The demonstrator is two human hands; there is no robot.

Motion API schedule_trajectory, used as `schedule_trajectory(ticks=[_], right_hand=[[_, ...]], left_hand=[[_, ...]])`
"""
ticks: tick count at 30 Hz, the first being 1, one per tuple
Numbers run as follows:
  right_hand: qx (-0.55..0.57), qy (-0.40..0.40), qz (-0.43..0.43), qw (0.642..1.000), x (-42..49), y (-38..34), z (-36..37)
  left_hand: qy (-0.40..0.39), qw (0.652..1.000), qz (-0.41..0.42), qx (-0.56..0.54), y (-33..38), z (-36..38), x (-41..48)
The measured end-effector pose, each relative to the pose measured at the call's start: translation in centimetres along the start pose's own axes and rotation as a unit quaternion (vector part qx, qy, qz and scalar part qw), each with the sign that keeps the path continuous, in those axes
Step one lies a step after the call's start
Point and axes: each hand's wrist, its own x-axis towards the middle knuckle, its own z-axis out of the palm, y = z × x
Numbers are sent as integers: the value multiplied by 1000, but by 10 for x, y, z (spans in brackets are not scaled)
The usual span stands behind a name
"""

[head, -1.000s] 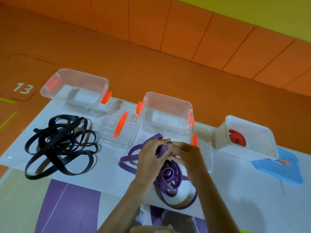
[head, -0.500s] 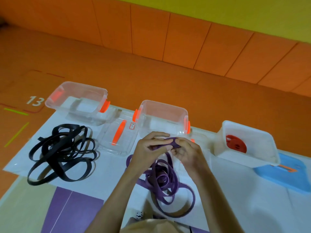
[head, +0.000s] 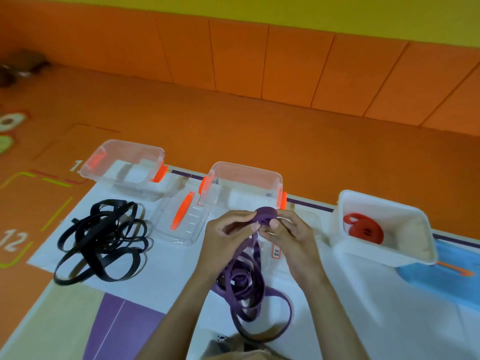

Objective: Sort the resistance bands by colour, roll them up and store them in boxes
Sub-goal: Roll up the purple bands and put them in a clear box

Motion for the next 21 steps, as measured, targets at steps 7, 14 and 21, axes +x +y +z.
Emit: schedule_trajectory(ticks=[7,14,21], right_hand=[[-77,-96,6,992,-8,-9,-14],[-256,-71,-10,964,-12,-9,-15],[-132,-100,52,985,-14,-6,3]], left_hand=[[-13,999,32,33,8,6,-14],[-29,988,44,142,7,1,-30],[-31,987,61,144,4,-21,-29]])
